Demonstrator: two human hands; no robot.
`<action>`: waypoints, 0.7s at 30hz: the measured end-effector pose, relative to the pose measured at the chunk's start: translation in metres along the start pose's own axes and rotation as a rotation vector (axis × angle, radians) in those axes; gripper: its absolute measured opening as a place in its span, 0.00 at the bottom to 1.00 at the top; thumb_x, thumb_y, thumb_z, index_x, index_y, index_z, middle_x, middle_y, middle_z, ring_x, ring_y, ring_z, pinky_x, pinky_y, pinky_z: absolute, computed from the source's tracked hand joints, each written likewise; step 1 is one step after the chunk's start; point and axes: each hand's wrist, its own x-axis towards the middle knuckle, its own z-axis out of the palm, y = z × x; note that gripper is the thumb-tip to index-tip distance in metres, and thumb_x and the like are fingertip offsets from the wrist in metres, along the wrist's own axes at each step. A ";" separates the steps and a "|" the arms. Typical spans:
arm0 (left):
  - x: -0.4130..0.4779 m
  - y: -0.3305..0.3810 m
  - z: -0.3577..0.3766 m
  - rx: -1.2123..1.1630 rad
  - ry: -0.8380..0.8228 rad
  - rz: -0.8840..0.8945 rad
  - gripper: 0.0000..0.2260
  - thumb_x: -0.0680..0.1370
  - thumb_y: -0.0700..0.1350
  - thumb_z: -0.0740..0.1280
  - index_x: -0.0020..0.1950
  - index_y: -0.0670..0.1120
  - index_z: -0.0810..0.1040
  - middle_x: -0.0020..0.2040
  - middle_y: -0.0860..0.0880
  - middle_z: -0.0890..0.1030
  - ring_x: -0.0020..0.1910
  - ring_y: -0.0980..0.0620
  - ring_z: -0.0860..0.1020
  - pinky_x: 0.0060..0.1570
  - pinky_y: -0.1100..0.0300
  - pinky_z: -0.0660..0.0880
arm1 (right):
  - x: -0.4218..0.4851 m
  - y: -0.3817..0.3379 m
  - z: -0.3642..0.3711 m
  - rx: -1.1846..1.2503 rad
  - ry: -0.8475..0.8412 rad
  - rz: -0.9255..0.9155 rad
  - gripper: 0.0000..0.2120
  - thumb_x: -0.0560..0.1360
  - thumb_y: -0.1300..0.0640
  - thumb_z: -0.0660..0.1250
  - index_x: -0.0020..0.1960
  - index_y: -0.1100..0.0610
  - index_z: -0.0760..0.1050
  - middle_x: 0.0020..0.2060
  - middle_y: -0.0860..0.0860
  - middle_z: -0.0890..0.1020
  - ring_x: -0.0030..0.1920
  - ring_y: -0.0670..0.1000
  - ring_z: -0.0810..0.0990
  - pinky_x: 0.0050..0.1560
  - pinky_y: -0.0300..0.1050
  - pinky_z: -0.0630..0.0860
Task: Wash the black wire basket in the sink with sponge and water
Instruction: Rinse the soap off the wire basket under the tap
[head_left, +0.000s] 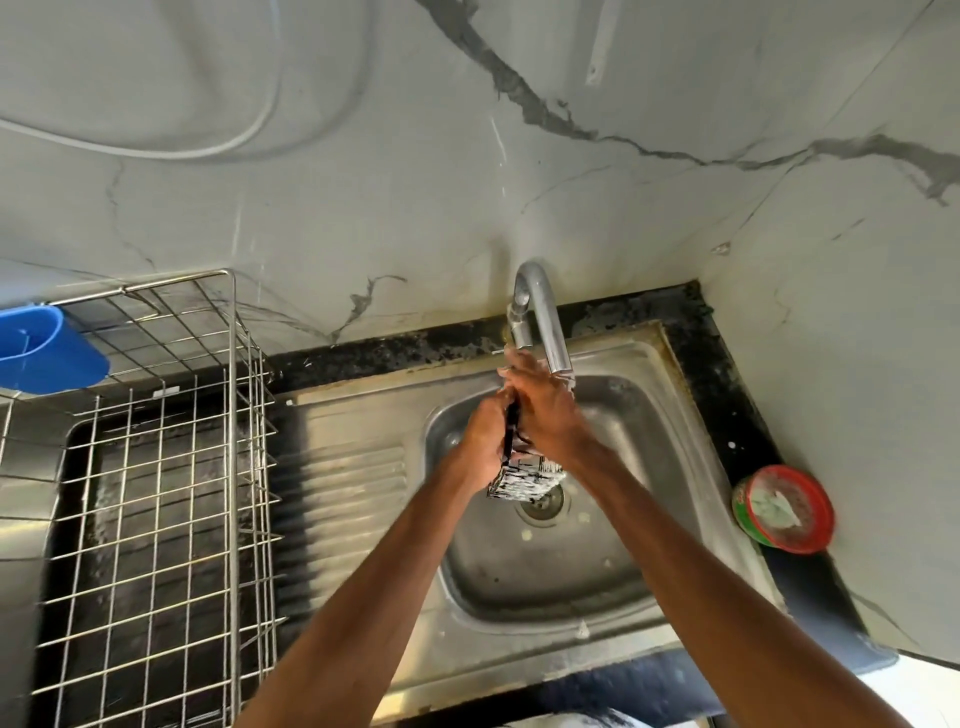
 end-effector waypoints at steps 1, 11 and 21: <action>0.001 0.002 -0.003 -0.052 -0.005 -0.007 0.21 0.88 0.51 0.52 0.66 0.42 0.80 0.59 0.41 0.85 0.58 0.44 0.85 0.60 0.48 0.81 | -0.010 -0.003 0.002 0.005 -0.027 -0.066 0.25 0.82 0.60 0.58 0.79 0.60 0.62 0.79 0.57 0.61 0.80 0.54 0.57 0.80 0.46 0.53; -0.003 0.004 -0.004 -0.099 -0.089 0.019 0.12 0.87 0.45 0.57 0.63 0.42 0.77 0.45 0.45 0.83 0.40 0.49 0.81 0.36 0.56 0.78 | -0.014 0.021 -0.016 -0.453 -0.231 0.058 0.28 0.86 0.56 0.54 0.81 0.63 0.47 0.81 0.61 0.49 0.80 0.64 0.46 0.78 0.69 0.46; -0.009 -0.013 0.001 0.786 0.486 0.555 0.16 0.81 0.40 0.66 0.35 0.40 0.85 0.29 0.45 0.82 0.26 0.47 0.80 0.25 0.68 0.71 | -0.035 0.015 -0.006 -0.206 -0.234 0.120 0.29 0.87 0.50 0.47 0.81 0.57 0.37 0.80 0.54 0.36 0.80 0.53 0.34 0.80 0.61 0.40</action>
